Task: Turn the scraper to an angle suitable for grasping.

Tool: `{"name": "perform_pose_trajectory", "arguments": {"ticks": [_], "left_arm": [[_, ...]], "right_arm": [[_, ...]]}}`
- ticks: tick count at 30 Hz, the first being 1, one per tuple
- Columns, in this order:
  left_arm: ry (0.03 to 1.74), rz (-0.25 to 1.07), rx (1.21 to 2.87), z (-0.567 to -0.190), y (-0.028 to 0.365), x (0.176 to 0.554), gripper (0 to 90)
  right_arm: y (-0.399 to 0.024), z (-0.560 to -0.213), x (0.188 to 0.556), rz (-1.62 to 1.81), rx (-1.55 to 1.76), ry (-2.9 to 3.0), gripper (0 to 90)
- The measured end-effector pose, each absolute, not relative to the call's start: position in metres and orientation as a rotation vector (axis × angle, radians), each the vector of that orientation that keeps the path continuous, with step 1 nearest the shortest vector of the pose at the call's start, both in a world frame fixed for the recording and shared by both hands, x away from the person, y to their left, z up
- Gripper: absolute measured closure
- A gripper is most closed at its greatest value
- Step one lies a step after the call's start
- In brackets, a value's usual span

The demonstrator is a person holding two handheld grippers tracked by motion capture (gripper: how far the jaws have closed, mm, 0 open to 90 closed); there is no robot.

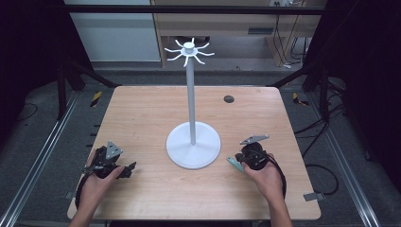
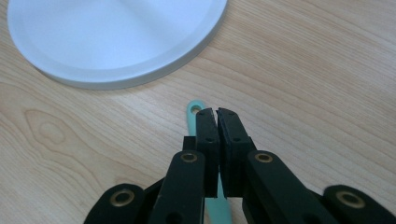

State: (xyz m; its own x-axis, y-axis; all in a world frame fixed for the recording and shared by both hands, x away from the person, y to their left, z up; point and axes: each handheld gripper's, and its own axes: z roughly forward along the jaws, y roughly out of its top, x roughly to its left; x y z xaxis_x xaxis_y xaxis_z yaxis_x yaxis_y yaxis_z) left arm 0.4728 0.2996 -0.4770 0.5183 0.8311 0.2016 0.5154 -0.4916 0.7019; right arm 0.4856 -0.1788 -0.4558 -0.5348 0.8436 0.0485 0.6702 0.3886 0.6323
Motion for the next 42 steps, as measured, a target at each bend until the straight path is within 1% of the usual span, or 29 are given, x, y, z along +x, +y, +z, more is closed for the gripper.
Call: {"name": "perform_pose_trajectory", "arguments": {"ticks": [15, 25, 26, 31, 42], "left_arm": [[1.095, 0.732, 2.187, -0.477, 0.301, 0.472, 3.8], [1.098, 0.734, 2.193, -0.476, 0.302, 0.472, 3.7], [1.096, 0.736, 2.193, -0.476, 0.301, 0.472, 3.8], [1.093, 0.735, 2.2, -0.477, 0.3, 0.472, 3.7], [1.086, 0.731, 2.208, -0.477, 0.298, 0.472, 3.7]], "right_arm": [[-0.168, -0.448, 0.49, 0.74, 1.293, 2.457, 75.6], [-0.16, -0.432, 0.5, 0.618, 1.254, 2.515, 71.7], [-0.16, -0.43, 0.503, 0.59, 1.25, 2.528, 70.2], [-0.158, -0.429, 0.508, 0.568, 1.253, 2.563, 67.5], [-0.151, -0.437, 0.518, 0.5, 1.242, 2.608, 68.1]]}}
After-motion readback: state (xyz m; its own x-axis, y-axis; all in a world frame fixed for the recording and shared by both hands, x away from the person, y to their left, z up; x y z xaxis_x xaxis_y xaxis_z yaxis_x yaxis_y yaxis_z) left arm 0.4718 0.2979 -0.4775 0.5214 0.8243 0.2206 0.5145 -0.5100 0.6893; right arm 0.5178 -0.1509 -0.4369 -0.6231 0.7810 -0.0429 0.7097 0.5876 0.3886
